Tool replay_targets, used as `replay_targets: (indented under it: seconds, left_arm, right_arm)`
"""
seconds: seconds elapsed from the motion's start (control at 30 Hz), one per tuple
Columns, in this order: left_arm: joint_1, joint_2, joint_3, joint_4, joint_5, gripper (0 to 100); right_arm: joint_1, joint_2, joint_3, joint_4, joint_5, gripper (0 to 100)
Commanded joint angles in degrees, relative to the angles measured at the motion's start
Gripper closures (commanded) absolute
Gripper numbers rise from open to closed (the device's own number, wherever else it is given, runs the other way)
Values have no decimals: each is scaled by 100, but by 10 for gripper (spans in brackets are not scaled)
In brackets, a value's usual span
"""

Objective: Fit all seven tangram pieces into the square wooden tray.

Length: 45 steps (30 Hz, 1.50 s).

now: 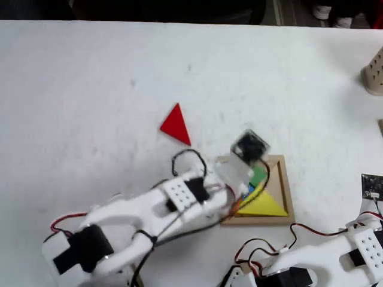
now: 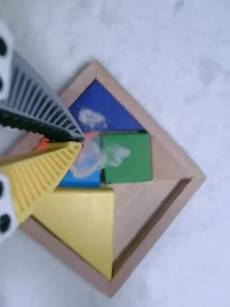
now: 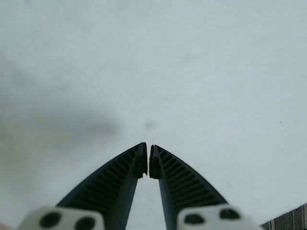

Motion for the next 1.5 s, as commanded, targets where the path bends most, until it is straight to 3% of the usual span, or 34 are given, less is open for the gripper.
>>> replay_targets:
  seconds: [0.0, 0.4, 0.7, 0.97, 1.23, 1.37, 1.47]
  left_arm:
    - [435, 4, 44, -246, -9, 980]
    - [857, 426, -62, -237, -9, 980]
    - [382, 75, -114, -193, -9, 980]
    - [-1253, -1305, 0, 571, -9, 980]
    - [-2985, -1569, -308, 659, -9, 980]
    - [-3829, -1569, -448, 695, -9, 980]
    - [-4400, -1569, -422, 659, -9, 980]
  right_arm:
    - [-22, -84, -79, 75, 44, 982]
    - [-22, -84, -79, 75, 53, 982]
    - [-22, -84, -79, 84, 53, 982]
    - [-31, -84, -79, 101, 44, 982]
    - [-681, -84, -88, 576, 9, 982]
    - [-1376, -84, -105, 1095, -35, 982]
    - [-2369, -84, -290, 1596, -800, 982]
